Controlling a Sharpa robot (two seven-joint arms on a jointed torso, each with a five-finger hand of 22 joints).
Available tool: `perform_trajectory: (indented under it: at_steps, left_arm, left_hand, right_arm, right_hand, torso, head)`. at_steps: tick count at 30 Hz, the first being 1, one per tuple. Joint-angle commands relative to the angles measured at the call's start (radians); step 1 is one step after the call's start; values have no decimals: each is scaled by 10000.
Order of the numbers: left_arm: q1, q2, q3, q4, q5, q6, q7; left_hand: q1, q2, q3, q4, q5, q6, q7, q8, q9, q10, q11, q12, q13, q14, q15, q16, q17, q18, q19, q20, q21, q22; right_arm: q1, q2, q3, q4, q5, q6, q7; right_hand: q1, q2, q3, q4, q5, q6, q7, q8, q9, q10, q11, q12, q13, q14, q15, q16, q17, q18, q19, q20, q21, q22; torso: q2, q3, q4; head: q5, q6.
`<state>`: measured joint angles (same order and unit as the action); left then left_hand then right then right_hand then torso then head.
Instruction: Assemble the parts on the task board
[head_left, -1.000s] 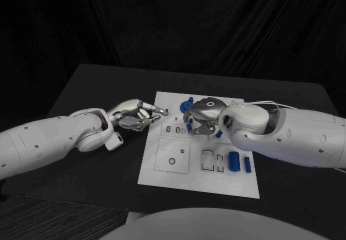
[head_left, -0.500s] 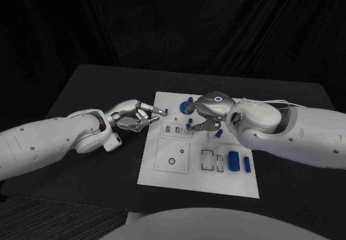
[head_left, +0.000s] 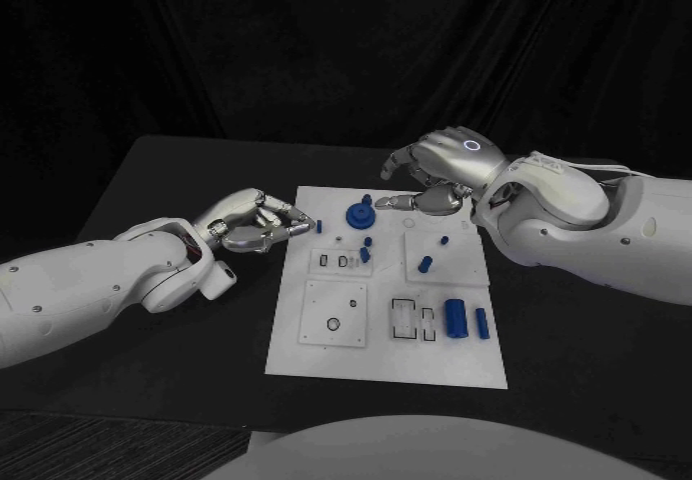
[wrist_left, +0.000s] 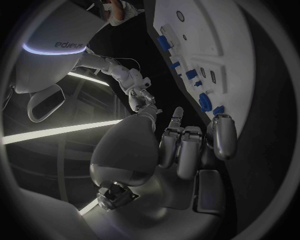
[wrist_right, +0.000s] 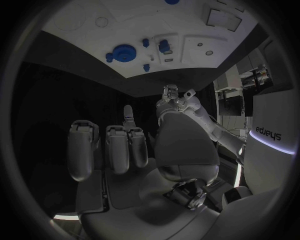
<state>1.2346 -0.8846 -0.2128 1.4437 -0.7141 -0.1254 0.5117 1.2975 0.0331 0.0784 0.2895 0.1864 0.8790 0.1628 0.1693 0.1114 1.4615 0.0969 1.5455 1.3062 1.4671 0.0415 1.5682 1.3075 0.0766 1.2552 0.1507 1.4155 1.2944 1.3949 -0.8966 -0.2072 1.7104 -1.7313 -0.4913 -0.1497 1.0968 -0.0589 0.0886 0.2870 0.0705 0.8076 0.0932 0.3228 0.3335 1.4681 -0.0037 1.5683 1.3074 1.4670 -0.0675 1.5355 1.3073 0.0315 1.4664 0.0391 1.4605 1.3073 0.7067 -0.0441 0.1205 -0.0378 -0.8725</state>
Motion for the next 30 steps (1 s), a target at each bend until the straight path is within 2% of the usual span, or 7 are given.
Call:
perform_trajectory:
  at_steps: [1,5,8,12,17,24,30]
  left_arm:
    - [84,32,9,146,41,-1071,-601]
    - [176,94,11,273,-14,-1209,-1491]
    - [441,212,12,372,-624,-893,-2662]
    - [918,518,12,468,-1555,169,-4524]
    - [1514,1237,13,223,-2026,2204,-6791]
    - [1912,2422,15,-529,-2191,4429,-8947]
    - [1992,3322,15,-1177,-2225,5436,-10000]
  left_hand:
    - [-129,46,-127,9,-29,397,-115,300,123,839,-104,135,2420,1037,6,26,2633,22,118,41,8,126]
    - [-663,282,-731,-14,-436,1160,-532,1561,915,1093,-473,253,2646,1037,-310,26,2633,-60,522,-227,204,485]
    - [-1362,486,-1368,-27,-986,1117,-828,3067,2292,1093,-743,253,2646,1037,-545,26,2633,-105,770,-494,295,693]
    - [-1812,689,-1878,13,-1248,1201,-1139,4229,3688,1093,-1016,253,2646,1037,-821,26,2633,-136,940,-740,320,816]
    - [-2405,879,-2493,33,-1333,1643,-1438,4895,4860,1093,-1302,253,2646,1037,-1078,26,2633,-207,1261,-1005,426,1069]
    - [-2785,1086,-2761,15,-1314,1864,-1548,4934,5242,1093,-1408,253,2646,1037,-1194,26,2633,-212,1308,-1121,411,1092]
    - [-2644,1354,-2776,-30,-1196,1829,-1408,3695,5006,1093,-1325,253,2646,1037,-1154,26,2633,-145,1075,-1114,152,868]
  right_arm:
    - [31,-21,0,60,1707,-343,592]
    - [16,-93,-1,51,2218,-149,624]
    - [3,-303,-1,123,2535,-175,600]
    - [-6,-630,-1,202,3040,-237,532]
    - [-106,-916,-2,227,3634,-246,412]
    - [-377,-1106,-2,212,3883,-408,374]
    - [-611,-1385,-3,226,3935,-970,764]
  right_hand:
    - [-162,241,-16,27,257,325,-66,521,306,1027,35,25,2634,884,39,29,1844,-47,563,74,44,2287]
    - [-140,336,-49,10,299,513,-163,1114,709,1027,6,25,2634,878,13,20,1816,-44,554,61,40,2283]
    - [-271,502,-211,10,320,388,-367,2682,1969,1027,-83,25,2634,875,-83,18,1798,-46,553,-30,63,2285]
    - [-437,753,-267,48,590,94,-456,3480,2708,1027,-195,25,2634,875,-145,19,1794,-48,556,-93,80,2288]
    - [-461,857,-284,37,787,-118,-484,3760,3015,1027,-224,25,2634,868,-182,5,1756,-46,549,-118,70,2284]
    - [-245,887,-213,18,1232,-401,-448,3784,3123,1027,-200,25,2634,849,-167,-33,1662,-22,501,-115,-25,2251]
    - [-187,925,-180,25,1372,-398,-452,3820,3156,1027,-198,25,2634,841,-165,-50,1622,-22,501,-112,-25,2250]
  torso:
    - [-73,53,-61]
    - [-151,105,-130]
    - [-229,158,-207]
    - [-365,313,-397]
    - [-650,551,-702]
    - [-809,702,-879]
    - [-871,777,-1055]
  head:
    - [-168,-1]
    - [-207,-1]
    - [-156,-1]
    - [-10,-1]
    - [222,-1]
    - [401,-1]
    - [314,-1]
